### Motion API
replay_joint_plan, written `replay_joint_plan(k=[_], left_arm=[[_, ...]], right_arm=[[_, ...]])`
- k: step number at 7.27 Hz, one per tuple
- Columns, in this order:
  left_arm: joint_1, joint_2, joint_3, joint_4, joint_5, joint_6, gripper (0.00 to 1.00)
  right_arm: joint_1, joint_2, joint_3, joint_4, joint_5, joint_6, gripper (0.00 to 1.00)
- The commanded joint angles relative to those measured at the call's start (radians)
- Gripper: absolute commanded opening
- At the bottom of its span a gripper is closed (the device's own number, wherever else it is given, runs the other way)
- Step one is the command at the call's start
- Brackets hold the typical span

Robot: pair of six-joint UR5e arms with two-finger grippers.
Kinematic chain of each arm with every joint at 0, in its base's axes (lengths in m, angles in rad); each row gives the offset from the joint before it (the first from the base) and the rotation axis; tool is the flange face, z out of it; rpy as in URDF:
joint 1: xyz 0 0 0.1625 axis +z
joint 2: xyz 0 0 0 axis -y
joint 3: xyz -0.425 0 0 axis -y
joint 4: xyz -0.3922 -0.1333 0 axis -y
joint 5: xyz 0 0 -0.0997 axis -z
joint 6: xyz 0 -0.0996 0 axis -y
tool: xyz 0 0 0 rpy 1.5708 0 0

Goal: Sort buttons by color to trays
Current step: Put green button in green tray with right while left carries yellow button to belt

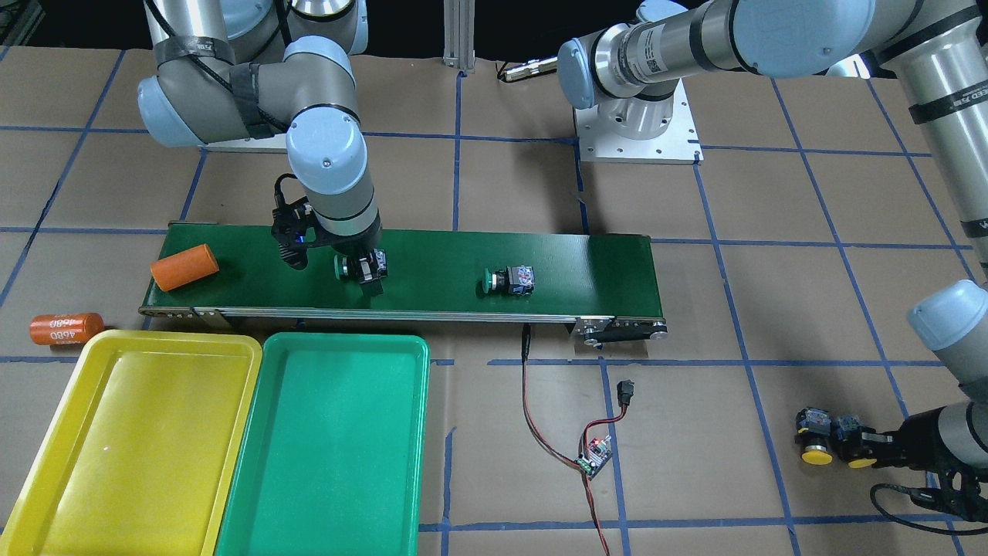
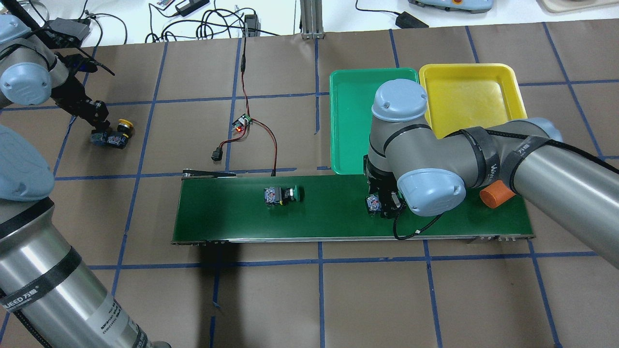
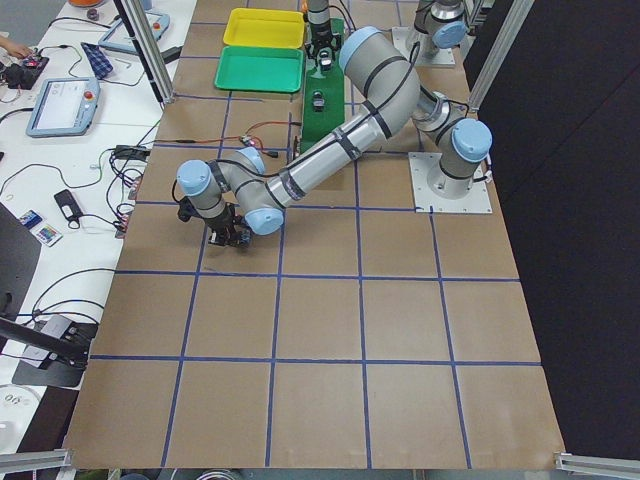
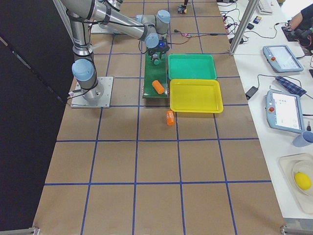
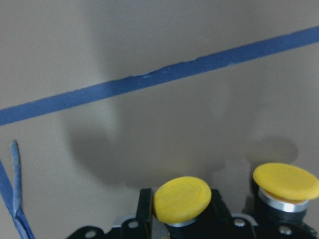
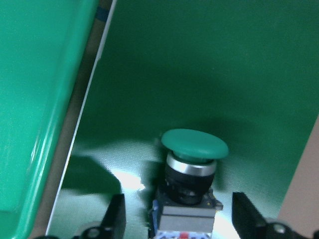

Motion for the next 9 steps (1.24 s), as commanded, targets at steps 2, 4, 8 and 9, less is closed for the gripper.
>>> replay_joint_plan(k=[2, 4, 8, 9], left_arm=[[-0.077, 0.193, -0.025, -0.256, 0.001, -0.163, 0.0], [-0.215, 0.359, -0.183, -0.312, -0.034, -0.363, 0.0], [-0.558, 0.525, -0.496, -0.122, -0.07, -0.819, 0.0], [-0.568, 0.53, -0.557, -0.068, -0.067, -0.816, 0.0]], right_arm=[[-0.004, -0.009, -0.016, -0.003, 0.009, -0.004, 0.0], [-0.027, 0.003, -0.131, -0.015, 0.006, -0.05, 0.0], [-0.148, 0.221, -0.269, -0.185, 0.056, -0.216, 0.09], [-0.15, 0.223, -0.268, -0.202, 0.06, -0.215, 0.99]])
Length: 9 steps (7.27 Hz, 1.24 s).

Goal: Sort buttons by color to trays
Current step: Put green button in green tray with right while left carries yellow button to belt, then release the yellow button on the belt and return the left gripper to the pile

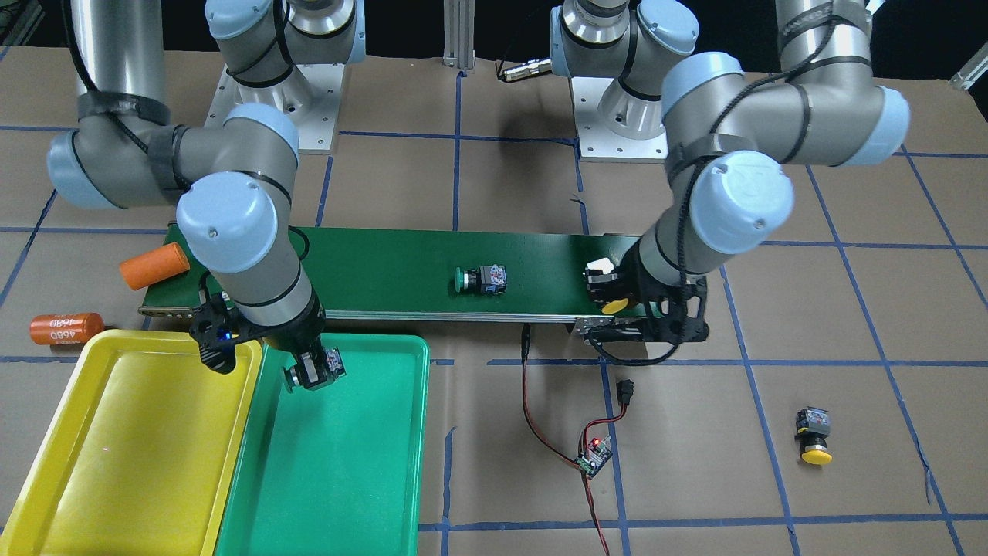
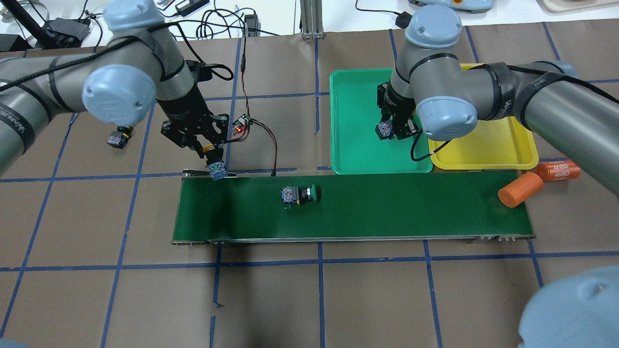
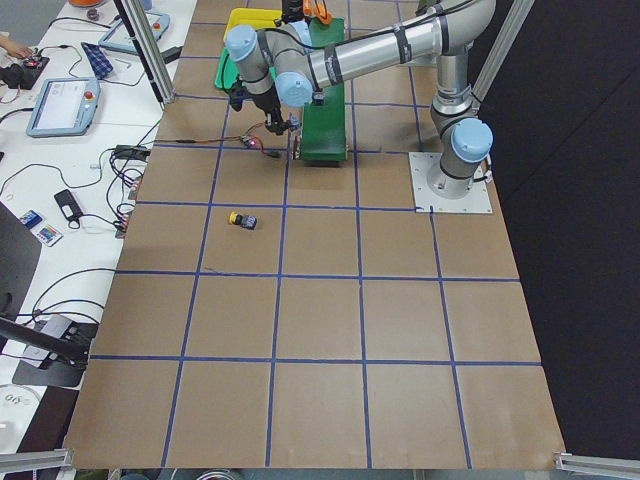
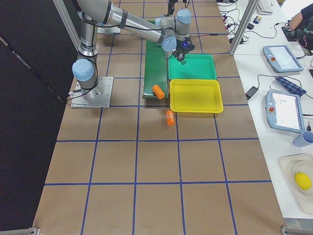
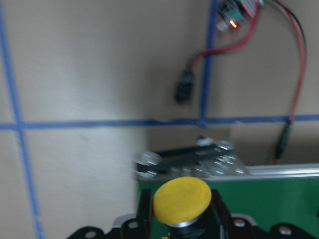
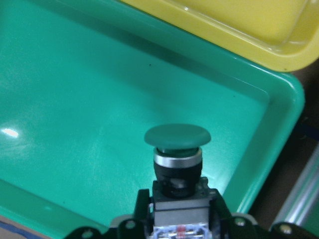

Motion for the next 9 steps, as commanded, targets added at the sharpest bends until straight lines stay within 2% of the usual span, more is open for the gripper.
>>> replay_joint_plan(k=[1, 3, 4, 5, 6, 7, 9], left_arm=[[-0.045, 0.025, -0.131, 0.107, 0.037, -0.014, 0.0], [-0.045, 0.036, -0.165, 0.123, 0.069, 0.015, 0.0], [-0.045, 0.04, -0.18, 0.121, 0.069, 0.015, 0.0], [-0.044, 0.039, -0.19, 0.127, 0.069, 0.017, 0.75], [-0.041, 0.04, -0.185, 0.132, 0.071, 0.018, 1.0], [-0.016, 0.045, -0.168, 0.134, 0.086, 0.071, 1.0], [0.172, 0.024, -0.091, 0.117, 0.106, 0.296, 1.0]], right_arm=[[-0.015, 0.018, 0.001, -0.035, 0.002, -0.003, 1.0], [-0.009, -0.076, 0.014, 0.0, 0.001, -0.003, 1.0], [-0.009, -0.149, 0.014, 0.079, -0.001, -0.006, 1.0], [-0.007, -0.22, 0.014, 0.139, -0.018, -0.018, 1.0], [-0.004, -0.287, 0.014, 0.194, -0.025, -0.015, 1.0], [-0.003, -0.311, 0.023, 0.245, -0.025, -0.021, 1.0], [-0.007, -0.322, 0.055, 0.288, -0.103, -0.033, 1.0]])
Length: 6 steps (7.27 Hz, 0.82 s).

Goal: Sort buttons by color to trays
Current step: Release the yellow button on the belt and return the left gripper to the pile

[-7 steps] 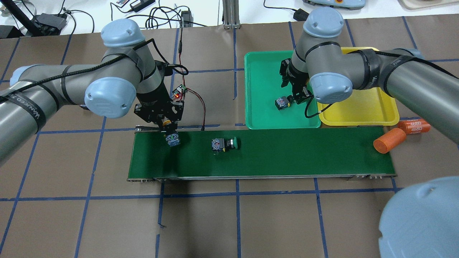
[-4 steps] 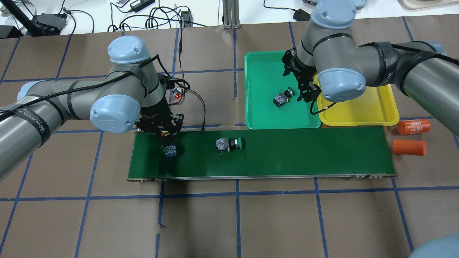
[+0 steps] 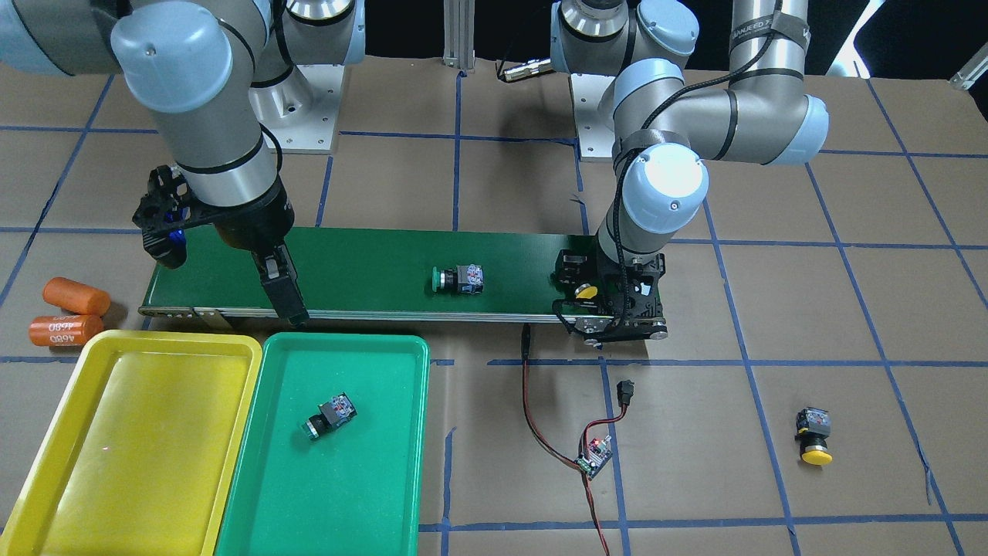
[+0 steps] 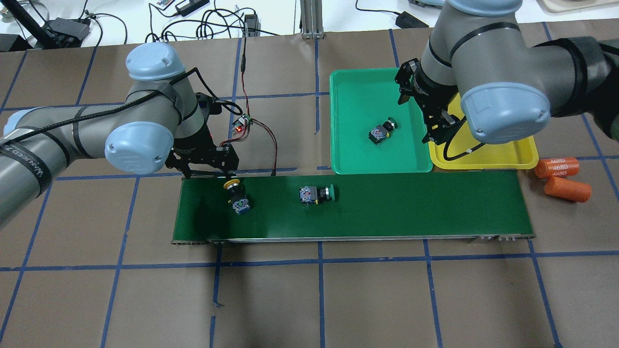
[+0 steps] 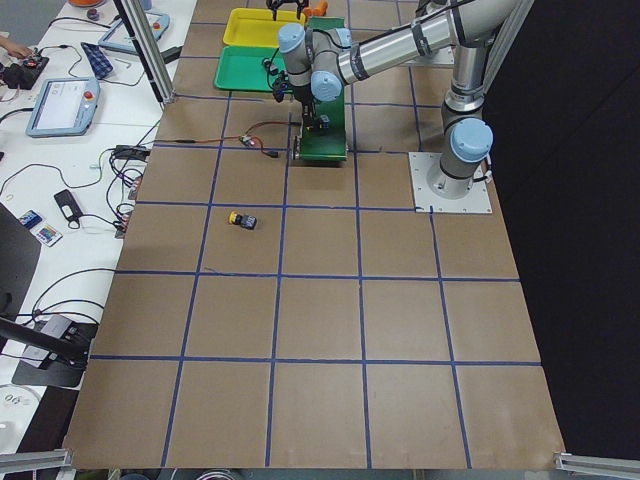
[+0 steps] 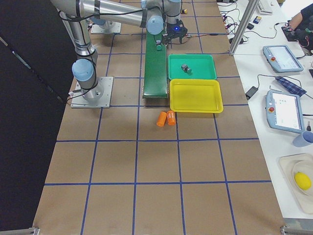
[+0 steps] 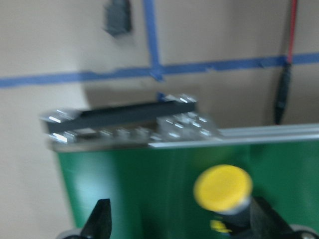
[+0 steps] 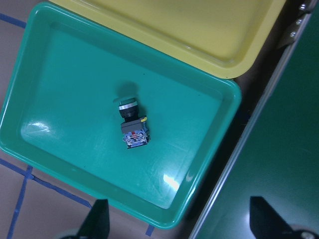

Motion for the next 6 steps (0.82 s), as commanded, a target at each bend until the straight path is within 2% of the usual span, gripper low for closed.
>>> replay_joint_plan(k=[1, 2, 4, 6], left_arm=[[0.236, -0.069, 0.081, 0.002, 0.0, 0.282, 1.0], [0.313, -0.133, 0.15, 0.024, 0.0, 0.42, 1.0], [0.349, -0.325, 0.389, 0.041, 0.0, 0.545, 1.0], [0.38, -0.477, 0.557, 0.044, -0.002, 0.62, 1.0]], right_arm=[[0.002, -0.021, 0.013, 0.026, -0.029, 0.0, 1.0], [0.002, -0.034, 0.008, 0.027, -0.026, -0.01, 1.0], [0.002, -0.072, 0.014, 0.03, 0.045, -0.01, 1.0], [0.003, -0.089, 0.016, 0.032, 0.046, -0.007, 1.0]])
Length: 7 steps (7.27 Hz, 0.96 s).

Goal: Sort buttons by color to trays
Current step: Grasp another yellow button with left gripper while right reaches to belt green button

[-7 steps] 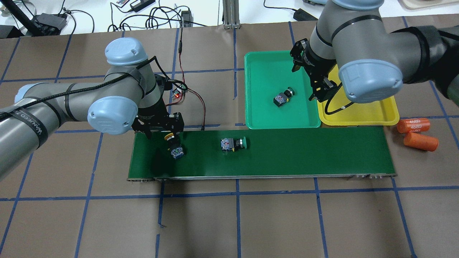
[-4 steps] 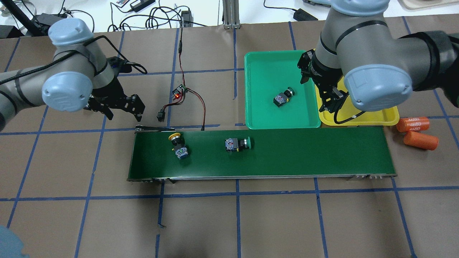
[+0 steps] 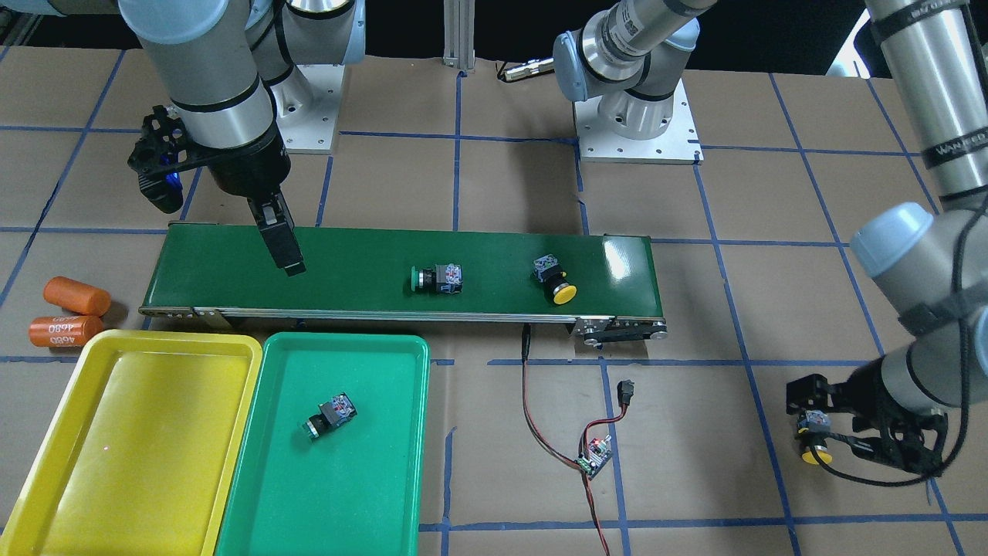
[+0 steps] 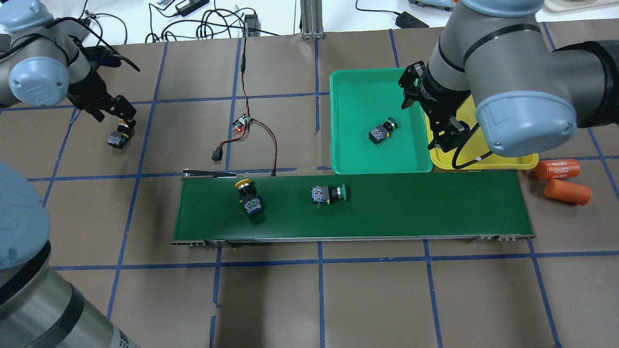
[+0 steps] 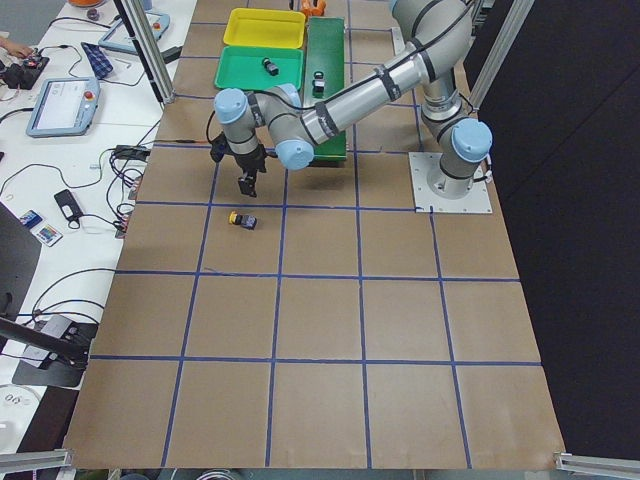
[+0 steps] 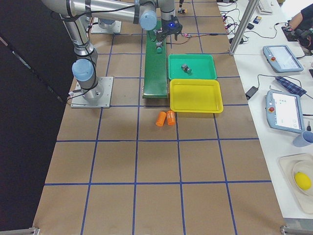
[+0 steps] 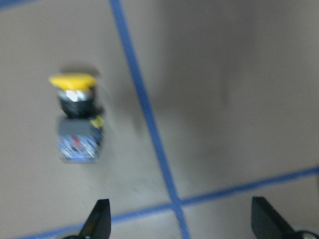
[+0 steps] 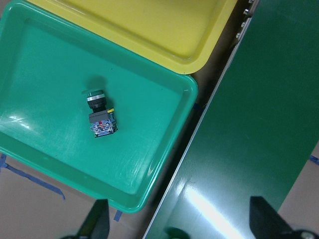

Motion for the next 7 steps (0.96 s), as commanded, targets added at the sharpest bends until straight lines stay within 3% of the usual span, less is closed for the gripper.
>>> replay_joint_plan(k=[1, 4, 6, 7], left_arm=[[0.027, -0.128, 0.109, 0.005, -0.001, 0.082, 1.0], [0.051, -0.163, 0.089, -0.006, -0.055, 0.083, 0.94], [0.045, -0.167, 0.083, -0.001, -0.05, 0.08, 0.27], [0.039, -0.16, 0.085, -0.002, -0.045, 0.078, 0.06]], right_arm=[[0.001, -0.012, 0.013, 0.001, 0.011, 0.0, 1.0], [0.001, -0.014, 0.033, 0.002, 0.008, 0.014, 1.0], [0.001, -0.012, 0.071, -0.005, 0.015, 0.013, 1.0], [0.001, -0.009, 0.071, -0.005, 0.015, 0.004, 1.0]])
